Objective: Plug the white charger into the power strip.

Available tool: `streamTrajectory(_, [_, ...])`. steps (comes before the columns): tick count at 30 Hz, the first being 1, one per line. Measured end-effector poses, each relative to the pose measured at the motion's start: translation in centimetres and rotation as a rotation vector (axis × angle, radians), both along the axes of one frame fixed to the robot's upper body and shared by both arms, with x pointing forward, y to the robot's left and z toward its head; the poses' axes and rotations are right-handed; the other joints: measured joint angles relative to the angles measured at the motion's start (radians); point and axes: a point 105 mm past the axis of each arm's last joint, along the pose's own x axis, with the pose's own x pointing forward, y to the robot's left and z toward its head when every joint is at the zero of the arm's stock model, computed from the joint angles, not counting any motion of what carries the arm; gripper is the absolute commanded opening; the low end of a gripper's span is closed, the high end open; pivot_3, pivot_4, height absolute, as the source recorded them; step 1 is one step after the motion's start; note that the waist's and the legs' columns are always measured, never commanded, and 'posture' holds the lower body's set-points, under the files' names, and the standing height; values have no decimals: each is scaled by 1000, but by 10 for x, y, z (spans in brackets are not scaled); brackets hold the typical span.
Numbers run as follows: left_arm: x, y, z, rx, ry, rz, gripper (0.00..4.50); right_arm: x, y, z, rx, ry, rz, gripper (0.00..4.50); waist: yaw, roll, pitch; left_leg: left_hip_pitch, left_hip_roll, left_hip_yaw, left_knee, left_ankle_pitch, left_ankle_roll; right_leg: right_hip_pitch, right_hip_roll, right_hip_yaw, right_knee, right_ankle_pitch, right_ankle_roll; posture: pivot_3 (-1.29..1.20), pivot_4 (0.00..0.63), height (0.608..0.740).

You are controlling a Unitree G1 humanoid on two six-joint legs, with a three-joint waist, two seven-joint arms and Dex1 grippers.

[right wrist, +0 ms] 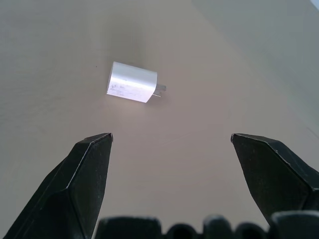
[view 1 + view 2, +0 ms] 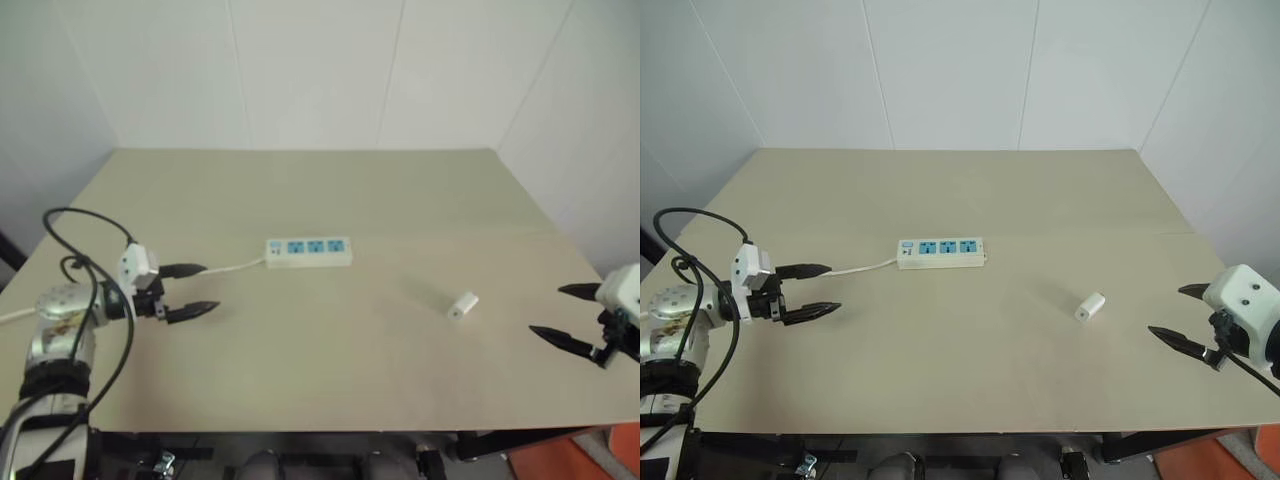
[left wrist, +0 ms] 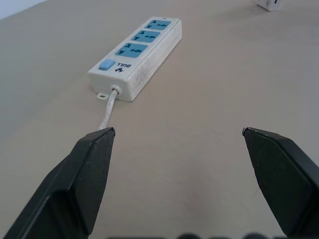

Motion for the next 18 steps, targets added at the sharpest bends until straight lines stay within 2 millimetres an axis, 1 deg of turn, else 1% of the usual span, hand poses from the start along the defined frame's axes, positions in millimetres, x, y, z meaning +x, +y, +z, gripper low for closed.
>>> streamTrajectory(18, [2,1,-1,5,0,7,4461,-1,-1,-2,-6,-5,-6,4500,0,0,0,0,0,0,0,0,0,0,0,0,0,0,0,0,150,740])
